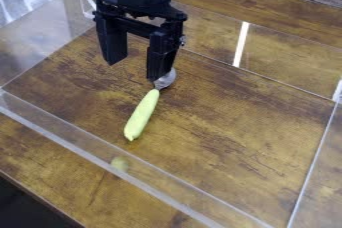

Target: Move the green spoon to the right

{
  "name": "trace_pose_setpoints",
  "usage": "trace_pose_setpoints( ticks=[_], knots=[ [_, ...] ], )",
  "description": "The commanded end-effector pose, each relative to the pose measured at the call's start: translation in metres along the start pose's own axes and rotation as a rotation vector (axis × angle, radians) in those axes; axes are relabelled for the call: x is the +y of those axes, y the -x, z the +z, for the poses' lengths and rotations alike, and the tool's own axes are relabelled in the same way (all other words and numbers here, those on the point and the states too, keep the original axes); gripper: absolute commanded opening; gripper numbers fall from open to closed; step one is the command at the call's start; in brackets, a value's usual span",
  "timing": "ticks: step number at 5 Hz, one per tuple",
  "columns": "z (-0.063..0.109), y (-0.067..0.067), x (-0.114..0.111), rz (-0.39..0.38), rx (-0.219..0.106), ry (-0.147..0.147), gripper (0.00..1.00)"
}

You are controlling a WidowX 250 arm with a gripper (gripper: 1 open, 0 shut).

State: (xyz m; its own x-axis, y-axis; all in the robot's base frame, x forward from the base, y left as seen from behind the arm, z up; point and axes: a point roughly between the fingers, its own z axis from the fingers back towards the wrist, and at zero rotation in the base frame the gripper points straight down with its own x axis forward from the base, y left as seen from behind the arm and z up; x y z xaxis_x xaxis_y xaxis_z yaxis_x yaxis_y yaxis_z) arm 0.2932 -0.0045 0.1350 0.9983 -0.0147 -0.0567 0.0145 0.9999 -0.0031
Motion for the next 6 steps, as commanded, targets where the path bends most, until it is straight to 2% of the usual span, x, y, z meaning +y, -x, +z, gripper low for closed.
trace_pose_setpoints(
  ticks=[1,2,3,4,5,6],
  knots=[
    [-0.006,0.004,0.002,0.014,0.021,0.003,1.00],
    [-0.012,0.007,0.005,0.033,0.033,0.005,1.00],
    [-0.026,0.002,0.000,0.096,0.022,0.013,1.00],
    [-0.048,-0.002,-0.004,0.156,-0.006,0.026,1.00],
    [-0.060,0.001,-0.005,0.126,-0.035,0.036,1.00],
    [-0.064,0.000,-0.002,0.101,-0.071,0.044,1.00]
  ],
)
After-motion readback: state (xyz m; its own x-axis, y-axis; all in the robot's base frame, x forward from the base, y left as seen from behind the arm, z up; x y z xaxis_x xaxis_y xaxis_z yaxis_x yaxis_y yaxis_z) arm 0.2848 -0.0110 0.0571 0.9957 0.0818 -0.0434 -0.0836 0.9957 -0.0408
